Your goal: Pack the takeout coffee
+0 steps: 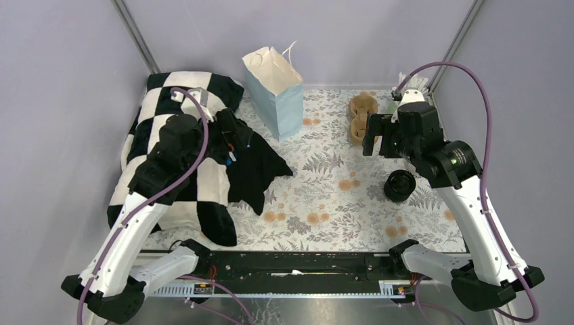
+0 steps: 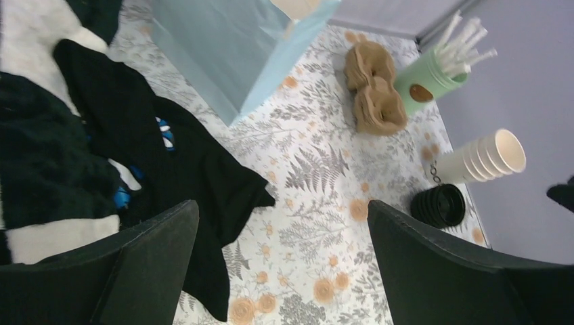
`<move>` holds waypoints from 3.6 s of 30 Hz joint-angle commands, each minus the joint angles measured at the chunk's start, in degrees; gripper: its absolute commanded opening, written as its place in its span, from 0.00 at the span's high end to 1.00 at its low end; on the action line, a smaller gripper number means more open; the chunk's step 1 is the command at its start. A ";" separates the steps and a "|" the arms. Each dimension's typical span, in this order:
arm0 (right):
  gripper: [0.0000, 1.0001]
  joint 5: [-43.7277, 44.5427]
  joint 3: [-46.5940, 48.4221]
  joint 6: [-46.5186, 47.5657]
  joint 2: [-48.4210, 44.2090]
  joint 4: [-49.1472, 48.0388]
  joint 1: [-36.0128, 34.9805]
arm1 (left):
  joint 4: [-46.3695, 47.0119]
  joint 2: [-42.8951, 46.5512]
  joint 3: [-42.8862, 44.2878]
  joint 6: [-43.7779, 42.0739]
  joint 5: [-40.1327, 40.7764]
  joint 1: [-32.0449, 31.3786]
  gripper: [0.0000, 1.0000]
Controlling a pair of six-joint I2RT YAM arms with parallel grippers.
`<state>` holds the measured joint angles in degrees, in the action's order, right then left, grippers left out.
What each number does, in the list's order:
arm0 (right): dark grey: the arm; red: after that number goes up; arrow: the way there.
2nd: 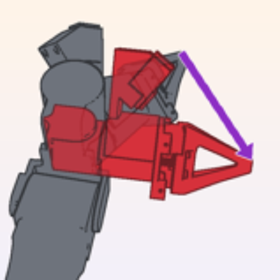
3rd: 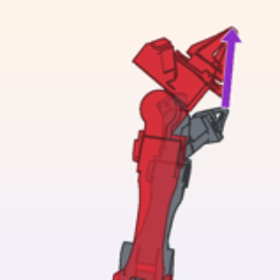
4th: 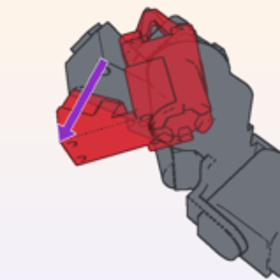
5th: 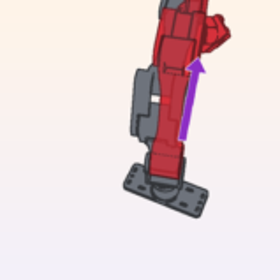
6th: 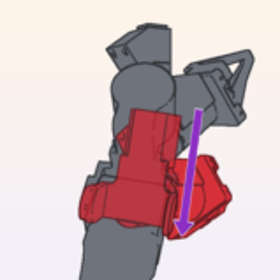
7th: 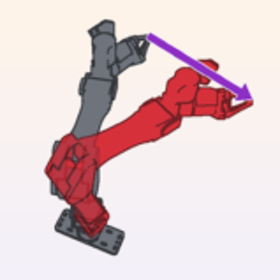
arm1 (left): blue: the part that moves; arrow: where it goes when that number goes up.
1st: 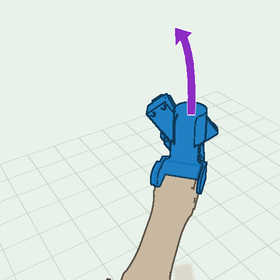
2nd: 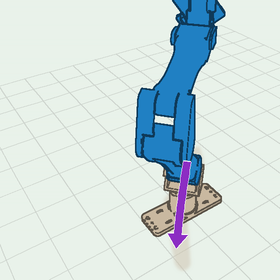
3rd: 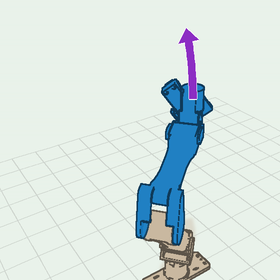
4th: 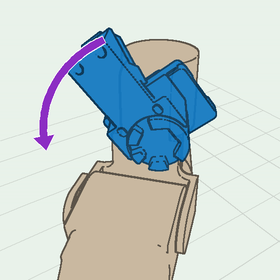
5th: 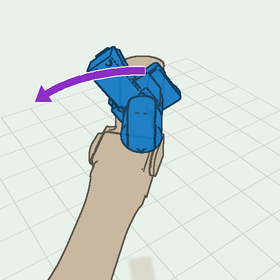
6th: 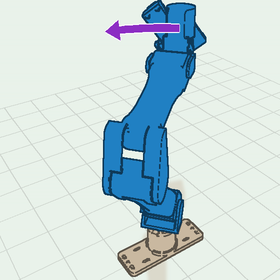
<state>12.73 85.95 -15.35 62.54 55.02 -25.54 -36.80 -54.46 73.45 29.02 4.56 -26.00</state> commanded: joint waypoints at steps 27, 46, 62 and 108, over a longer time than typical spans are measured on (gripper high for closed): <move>0.23 2.61 1.81 -0.75 19.91 -1.09 31.06 | -1.79 -5.54 0.17 -9.05 -12.08 -6.01 0.01; 0.51 2.96 6.05 7.97 30.88 -2.99 33.36 | -2.86 -7.12 0.71 -13.02 -7.68 -12.50 0.01; 0.81 3.35 6.49 9.02 33.48 -3.79 33.36 | -3.18 -7.78 1.54 -13.81 -7.50 -12.45 0.01; 1.00 31.09 24.19 7.72 26.57 11.66 11.87 | -4.19 -7.55 3.16 -13.00 -5.89 -13.73 0.01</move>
<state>36.73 105.06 -5.87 91.48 61.89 -5.67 -42.41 -62.41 74.17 15.90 -2.79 -39.48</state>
